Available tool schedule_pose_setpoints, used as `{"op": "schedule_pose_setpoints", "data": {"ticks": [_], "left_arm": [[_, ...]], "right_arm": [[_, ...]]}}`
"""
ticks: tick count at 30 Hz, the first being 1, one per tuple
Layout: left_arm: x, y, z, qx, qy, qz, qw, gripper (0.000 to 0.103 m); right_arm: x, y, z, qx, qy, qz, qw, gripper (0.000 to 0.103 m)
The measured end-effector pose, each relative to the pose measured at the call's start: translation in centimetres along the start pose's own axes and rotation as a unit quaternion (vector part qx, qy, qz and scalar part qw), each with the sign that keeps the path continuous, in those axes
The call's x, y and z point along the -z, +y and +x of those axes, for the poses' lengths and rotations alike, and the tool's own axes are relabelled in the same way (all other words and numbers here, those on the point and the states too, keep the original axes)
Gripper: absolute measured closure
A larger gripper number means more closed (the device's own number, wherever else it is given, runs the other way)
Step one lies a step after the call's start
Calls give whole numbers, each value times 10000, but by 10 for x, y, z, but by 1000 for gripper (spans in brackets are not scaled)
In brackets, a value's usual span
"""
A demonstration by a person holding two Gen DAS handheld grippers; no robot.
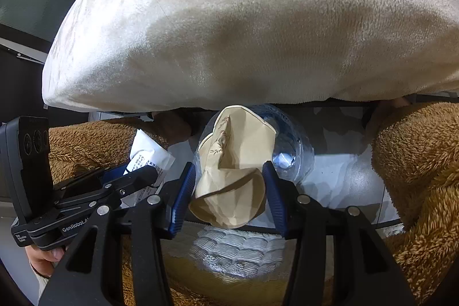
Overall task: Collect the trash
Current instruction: 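Carry the tissue pack and paper bag down over the bin, then open both grippers to drop the tissue pack and paper bag into the bin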
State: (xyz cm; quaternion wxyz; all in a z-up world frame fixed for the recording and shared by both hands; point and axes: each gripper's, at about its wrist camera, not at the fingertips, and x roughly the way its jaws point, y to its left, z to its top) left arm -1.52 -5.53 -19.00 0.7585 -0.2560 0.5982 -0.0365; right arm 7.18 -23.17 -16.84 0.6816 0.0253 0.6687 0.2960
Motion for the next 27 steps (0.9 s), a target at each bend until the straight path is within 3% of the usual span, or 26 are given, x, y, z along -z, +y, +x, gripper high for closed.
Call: {"op": "schedule_pose_setpoints", "data": {"ticks": [11, 13, 15, 16, 23, 27], "left_arm": [[0, 1, 1, 9, 83, -27, 10000, 68], [-1, -2, 1, -58, 80, 32, 9999, 62], [0, -3, 2, -110, 76, 50, 9999, 49], [0, -3, 2, -133, 62, 40, 9999, 47], [-1, 2, -5, -56, -86, -76, 9999, 47], [-1, -2, -15, 26, -337, 23, 9994, 47]], "right_arm": [[-3, -4, -1, -8, 46, 137, 9999, 54], [-4, -7, -1, -62, -3, 255, 9997, 43], [-5, -11, -2, -94, -29, 342, 9994, 42], [-6, -11, -2, -91, -38, 360, 9993, 42], [-6, -9, -4, -99, -111, 293, 9995, 42], [-5, -3, -14, -76, -362, 95, 9993, 42]]}}
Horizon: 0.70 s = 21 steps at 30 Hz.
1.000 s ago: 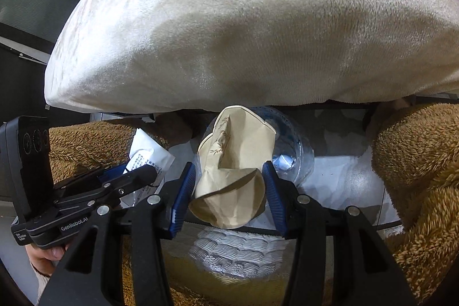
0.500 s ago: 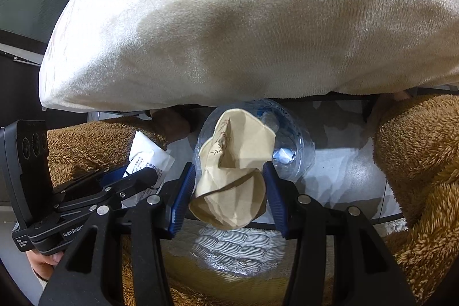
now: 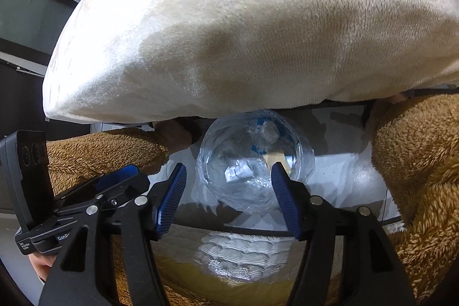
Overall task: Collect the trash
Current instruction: 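Open both grippers to drop the tissue pack and paper bag into the bin, then move both open grippers back up to the trash on the bed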
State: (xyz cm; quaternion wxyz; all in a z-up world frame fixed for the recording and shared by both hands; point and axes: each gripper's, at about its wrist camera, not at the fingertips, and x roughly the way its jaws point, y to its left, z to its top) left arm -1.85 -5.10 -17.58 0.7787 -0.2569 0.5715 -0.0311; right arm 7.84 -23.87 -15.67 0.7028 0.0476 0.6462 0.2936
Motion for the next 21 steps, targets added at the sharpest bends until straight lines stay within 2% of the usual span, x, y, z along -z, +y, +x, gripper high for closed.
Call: {"op": "schedule_pose_setpoints", "data": {"ticks": [9, 12, 16, 21], "left_arm": [[0, -14, -40, 219, -889, 383, 9951, 47], [-1, -18, -55, 420, -1202, 545, 9904, 47], [-2, -29, -75, 323, -1680, 892, 9812, 47], [-10, -35, -90, 255, -1995, 1152, 9728, 47]], "right_arm": [[8, 15, -44, -211, -1059, -593, 9924, 42], [9, 20, -63, -206, -1490, -781, 9855, 42], [6, 25, -82, -185, -1909, -1028, 9760, 42], [-4, 31, -94, -153, -2163, -1258, 9681, 42]]}}
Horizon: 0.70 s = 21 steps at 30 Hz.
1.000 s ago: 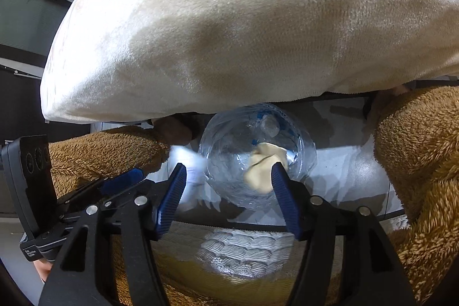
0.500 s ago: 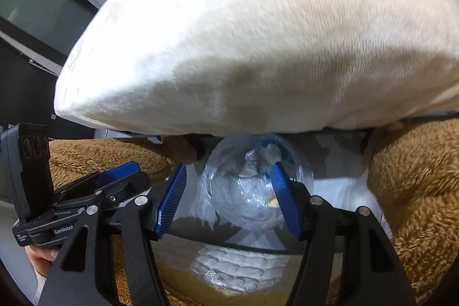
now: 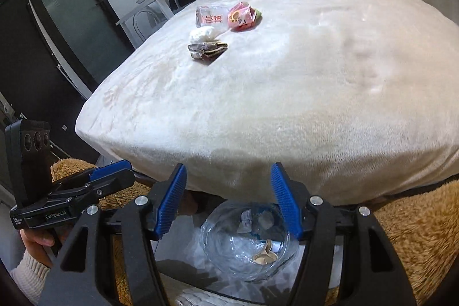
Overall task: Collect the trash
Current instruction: 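Move both open grippers back up to the trash on the bed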
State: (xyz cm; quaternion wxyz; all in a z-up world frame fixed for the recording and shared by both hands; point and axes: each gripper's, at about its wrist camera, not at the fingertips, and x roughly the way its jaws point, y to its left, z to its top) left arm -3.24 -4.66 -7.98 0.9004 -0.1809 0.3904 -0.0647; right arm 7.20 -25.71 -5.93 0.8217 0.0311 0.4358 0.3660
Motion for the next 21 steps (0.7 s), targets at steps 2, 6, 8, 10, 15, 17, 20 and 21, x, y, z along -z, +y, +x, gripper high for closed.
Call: {"op": "schedule_pose_setpoints", "data": {"ticks": [2, 6, 8, 10, 15, 17, 20, 21], "left_arm": [[-7, -1, -2, -27, -90, 125, 9999, 47], [-21, -5, -5, -114, -229, 431, 9987, 47], [-26, -5, -3, -151, -228, 519, 9983, 47], [-32, -2, 0, -190, -220, 554, 9980, 47], [-53, 4, 4, -252, -313, 662, 9970, 40], [-64, 8, 6, -300, -366, 699, 9964, 40], [-80, 13, 9, -312, -405, 727, 9960, 38], [-85, 15, 10, -321, -433, 724, 9959, 32]], "right_arm": [[-8, -1, 0, 45, -65, -67, 9999, 42], [-23, -6, 1, 83, -114, -88, 9999, 42], [-30, -6, 5, 81, -99, -144, 9998, 42], [-37, -6, 9, 70, -111, -205, 9997, 42], [-58, -5, 17, 94, -128, -306, 9994, 42], [-68, -5, 22, 125, -160, -353, 9992, 42], [-87, -6, 32, 217, -226, -455, 9985, 42], [-93, -8, 36, 252, -236, -471, 9983, 42]]}}
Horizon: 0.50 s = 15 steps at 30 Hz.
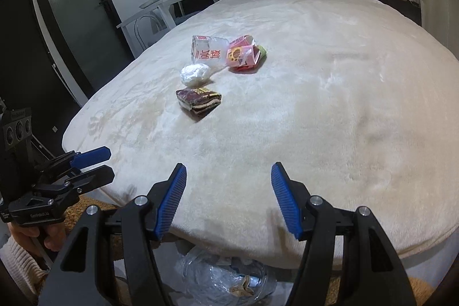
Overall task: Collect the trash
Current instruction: 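Move both open grippers back up to the trash on the bed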
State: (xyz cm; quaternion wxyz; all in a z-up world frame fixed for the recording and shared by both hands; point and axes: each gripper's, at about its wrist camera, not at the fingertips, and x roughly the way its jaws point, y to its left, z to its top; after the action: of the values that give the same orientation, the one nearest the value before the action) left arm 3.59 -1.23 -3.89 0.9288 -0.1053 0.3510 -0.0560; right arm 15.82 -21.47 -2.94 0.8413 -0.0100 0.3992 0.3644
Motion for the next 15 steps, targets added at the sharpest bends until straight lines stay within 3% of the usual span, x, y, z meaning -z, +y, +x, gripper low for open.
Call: {"op": "schedule_pose_setpoints", "data": {"ticks": [1, 6, 11, 15], "left_arm": [[-4, 3, 1, 14, -36, -9, 10000, 28], [-23, 19, 6, 191, -120, -208, 9995, 28], [-44, 39, 12, 203, -226, -319, 9990, 28], [-60, 65, 18, 238, -340, -685, 9968, 22]], "right_arm": [[-6, -2, 5, 27, -6, 17, 10000, 42], [-40, -11, 35, 56, 8, 146, 9999, 41], [-68, -15, 66, 36, 41, 267, 9996, 34], [-87, -20, 89, 33, 53, 505, 9987, 24]]}}
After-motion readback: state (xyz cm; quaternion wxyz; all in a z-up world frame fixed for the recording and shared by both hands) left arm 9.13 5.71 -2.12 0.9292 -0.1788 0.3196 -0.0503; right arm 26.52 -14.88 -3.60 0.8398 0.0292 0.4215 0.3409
